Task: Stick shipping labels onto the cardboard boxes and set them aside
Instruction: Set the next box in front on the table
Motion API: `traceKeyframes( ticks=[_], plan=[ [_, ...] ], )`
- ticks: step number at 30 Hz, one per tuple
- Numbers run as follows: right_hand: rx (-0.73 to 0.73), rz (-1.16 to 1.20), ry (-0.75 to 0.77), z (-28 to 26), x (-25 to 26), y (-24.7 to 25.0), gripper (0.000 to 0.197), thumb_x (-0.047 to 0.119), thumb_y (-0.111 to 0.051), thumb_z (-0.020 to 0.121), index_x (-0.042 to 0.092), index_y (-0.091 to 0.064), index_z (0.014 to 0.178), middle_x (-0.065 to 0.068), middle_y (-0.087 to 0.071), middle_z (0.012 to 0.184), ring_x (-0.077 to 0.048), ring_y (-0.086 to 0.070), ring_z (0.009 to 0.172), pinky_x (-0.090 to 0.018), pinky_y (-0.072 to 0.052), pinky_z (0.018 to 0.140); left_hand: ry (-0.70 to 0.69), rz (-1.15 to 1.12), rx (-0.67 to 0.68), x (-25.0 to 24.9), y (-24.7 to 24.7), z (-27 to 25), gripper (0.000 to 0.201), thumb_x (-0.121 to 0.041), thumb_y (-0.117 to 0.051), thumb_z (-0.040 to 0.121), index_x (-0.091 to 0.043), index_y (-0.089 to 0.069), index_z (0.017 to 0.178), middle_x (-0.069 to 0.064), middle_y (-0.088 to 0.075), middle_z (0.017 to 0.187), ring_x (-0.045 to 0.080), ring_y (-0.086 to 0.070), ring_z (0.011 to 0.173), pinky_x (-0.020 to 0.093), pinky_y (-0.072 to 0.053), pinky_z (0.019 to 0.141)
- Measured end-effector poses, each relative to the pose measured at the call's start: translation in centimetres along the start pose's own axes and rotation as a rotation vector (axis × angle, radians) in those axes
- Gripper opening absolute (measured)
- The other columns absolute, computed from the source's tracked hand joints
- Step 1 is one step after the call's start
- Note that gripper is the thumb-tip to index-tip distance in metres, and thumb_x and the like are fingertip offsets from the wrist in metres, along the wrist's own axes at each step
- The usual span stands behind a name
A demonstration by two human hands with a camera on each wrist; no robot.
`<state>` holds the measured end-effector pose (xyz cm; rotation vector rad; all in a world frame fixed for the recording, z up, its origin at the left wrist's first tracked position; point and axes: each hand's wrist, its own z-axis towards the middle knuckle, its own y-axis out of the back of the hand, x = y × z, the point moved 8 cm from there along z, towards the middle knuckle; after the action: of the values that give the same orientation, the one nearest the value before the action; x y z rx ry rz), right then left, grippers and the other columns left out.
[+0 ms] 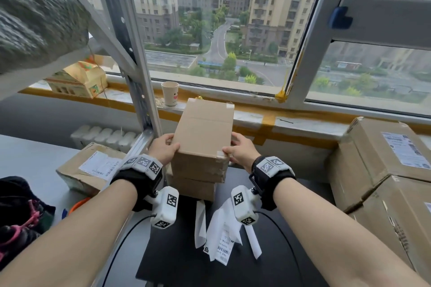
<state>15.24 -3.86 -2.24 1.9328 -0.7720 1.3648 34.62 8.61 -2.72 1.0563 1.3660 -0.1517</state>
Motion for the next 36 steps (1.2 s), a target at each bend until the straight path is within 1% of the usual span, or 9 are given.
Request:
traceKeyframes(
  ticks=[6,9,12,14,18,24,26,30,36],
  plan=[
    [-0.011,0.066,0.011,-2.2,-0.3,3.5,0.068,-0.009,-0.062,0.082,0.011,-0.037,0.141,-0.01,-0.045,0.143,-0.026,-0.045,0.13,-0.043,-0.046,0.101,-0.035,-0.194,0.067,-2.0,-1.9,-1.6,0.04,-0.002,-0.053,0.09,0.0,-0.05,0.13,0.021,-0.058,0.125,0.029,-0.059,0.105,0.04,-0.051,0.091],
    [-0.052,0.081,0.012,-3.7,-1.0,6.1,0.075,-0.01,-0.067,0.076,0.01,-0.036,0.142,-0.012,-0.045,0.143,-0.026,-0.045,0.13,-0.047,-0.041,0.106,-0.031,-0.282,0.143,-3.3,-4.3,-2.8,0.038,0.002,-0.052,0.091,0.003,-0.051,0.129,0.021,-0.059,0.119,0.02,-0.056,0.086,0.026,-0.05,0.072],
    [-0.116,0.116,0.008,-5.3,-1.9,9.0,0.079,-0.013,-0.067,0.074,0.008,-0.034,0.143,-0.013,-0.046,0.142,-0.026,-0.047,0.129,-0.046,-0.043,0.105,-0.045,-0.333,0.203,-4.9,-7.1,-4.1,0.034,0.005,-0.051,0.091,0.004,-0.053,0.125,0.007,-0.062,0.09,0.009,-0.056,0.066,0.014,-0.05,0.055],
    [-0.164,0.148,0.005,-6.4,-2.7,11.1,0.079,-0.016,-0.065,0.075,0.005,-0.032,0.144,-0.013,-0.046,0.142,-0.027,-0.047,0.129,-0.046,-0.044,0.104,-0.052,-0.358,0.25,-5.9,-9.1,-4.8,0.034,0.006,-0.051,0.091,0.004,-0.054,0.124,0.002,-0.059,0.083,0.004,-0.06,0.057,0.01,-0.049,0.049],
    [-0.238,0.199,-0.015,-8.4,-4.5,15.2,0.079,-0.018,-0.062,0.076,0.006,-0.03,0.145,-0.011,-0.045,0.144,-0.027,-0.047,0.129,-0.044,-0.046,0.101,-0.094,-0.313,0.33,-7.5,-13.5,-5.8,0.036,0.001,-0.056,0.089,0.0,-0.055,0.125,0.016,-0.064,0.107,0.014,-0.059,0.076,0.014,-0.053,0.054],
    [-0.316,0.253,-0.053,-10.3,-8.1,20.0,0.07,-0.015,-0.06,0.08,0.007,-0.036,0.141,-0.01,-0.05,0.139,-0.027,-0.051,0.125,-0.023,-0.051,0.08,-0.115,-0.256,0.435,-8.1,-20.1,-7.8,0.037,0.005,-0.055,0.088,0.001,-0.055,0.125,0.018,-0.062,0.113,0.021,-0.057,0.096,0.023,-0.054,0.068],
    [-0.335,0.259,-0.065,-10.2,-9.8,21.0,0.069,-0.011,-0.064,0.08,0.006,-0.037,0.14,-0.011,-0.051,0.138,-0.025,-0.052,0.124,-0.026,-0.051,0.086,-0.082,-0.264,0.464,-7.7,-21.8,-8.2,0.04,0.008,-0.055,0.087,0.001,-0.054,0.126,0.02,-0.06,0.12,0.021,-0.055,0.097,0.026,-0.053,0.071],
    [-0.349,0.275,-0.125,-9.1,-13.8,22.4,0.075,-0.018,-0.061,0.077,0.005,-0.032,0.143,-0.012,-0.045,0.142,-0.026,-0.048,0.128,-0.039,-0.045,0.1,0.006,-0.295,0.513,-6.0,-24.8,-8.6,0.043,0.012,-0.054,0.086,0.001,-0.052,0.127,0.02,-0.056,0.129,0.021,-0.054,0.102,0.011,-0.052,0.056],
    [-0.342,0.241,-0.204,-7.4,-18.1,22.5,0.076,-0.022,-0.059,0.075,0.003,-0.033,0.142,-0.015,-0.043,0.144,-0.027,-0.044,0.13,-0.044,-0.042,0.105,0.156,-0.318,0.513,-2.5,-27.5,-8.5,0.045,0.015,-0.056,0.083,-0.001,-0.053,0.126,0.013,-0.056,0.131,0.02,-0.056,0.102,0.013,-0.054,0.059]
  ],
)
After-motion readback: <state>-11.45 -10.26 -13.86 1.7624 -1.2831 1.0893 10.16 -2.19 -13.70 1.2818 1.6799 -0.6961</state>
